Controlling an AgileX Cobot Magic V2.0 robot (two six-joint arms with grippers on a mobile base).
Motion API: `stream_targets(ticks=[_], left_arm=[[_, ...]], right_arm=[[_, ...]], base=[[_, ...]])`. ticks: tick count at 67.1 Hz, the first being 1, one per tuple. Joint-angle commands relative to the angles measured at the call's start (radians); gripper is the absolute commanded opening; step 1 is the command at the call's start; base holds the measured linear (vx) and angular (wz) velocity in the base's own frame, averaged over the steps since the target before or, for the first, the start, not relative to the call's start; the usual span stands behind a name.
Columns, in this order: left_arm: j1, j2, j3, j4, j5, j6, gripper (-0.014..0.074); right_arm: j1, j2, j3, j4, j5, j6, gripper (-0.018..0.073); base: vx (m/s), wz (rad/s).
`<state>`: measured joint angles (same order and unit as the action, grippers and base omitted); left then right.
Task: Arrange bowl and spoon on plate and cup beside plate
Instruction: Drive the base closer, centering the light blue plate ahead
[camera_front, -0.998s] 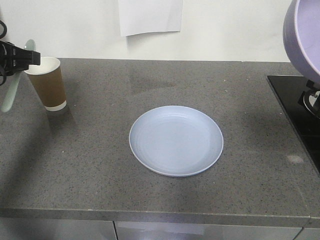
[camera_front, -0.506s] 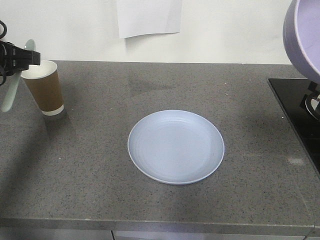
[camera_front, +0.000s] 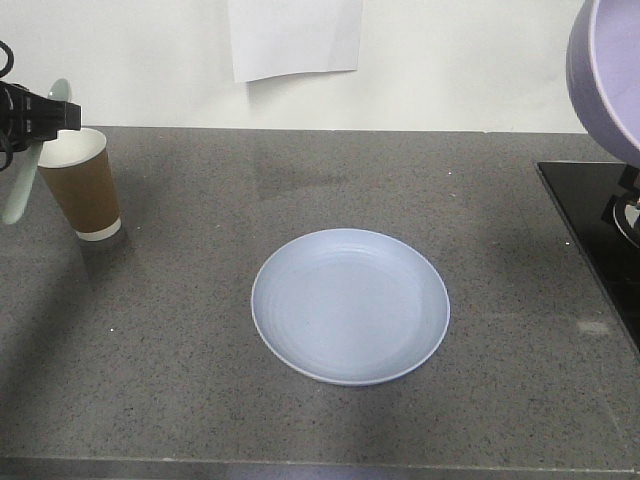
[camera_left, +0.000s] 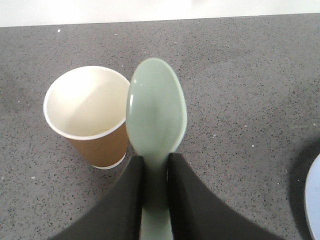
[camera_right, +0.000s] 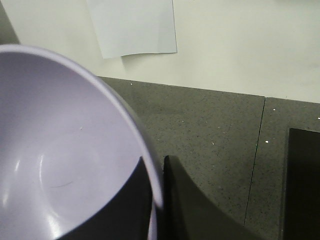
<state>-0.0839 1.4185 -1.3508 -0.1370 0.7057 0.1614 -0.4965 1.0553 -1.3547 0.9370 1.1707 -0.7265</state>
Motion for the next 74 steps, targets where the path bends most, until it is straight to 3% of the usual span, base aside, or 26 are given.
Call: stream_targets(ticks=[1,74], left_arm=[[-0.001,-0.034,-0.026,-0.014,-0.058,-0.009,-0.0006],[-0.001,-0.034,-0.026,-0.014,-0.058,-0.009,-0.0006]], right_arm=[[-0.002,-0.014,-0.032,0.06,-0.044,-0.008,-0.0004],[-0.002,-0.014,-0.032,0.06,-0.044,-0.008,-0.0004]], base=[[0.04,-0.01],[0.03,0.0]])
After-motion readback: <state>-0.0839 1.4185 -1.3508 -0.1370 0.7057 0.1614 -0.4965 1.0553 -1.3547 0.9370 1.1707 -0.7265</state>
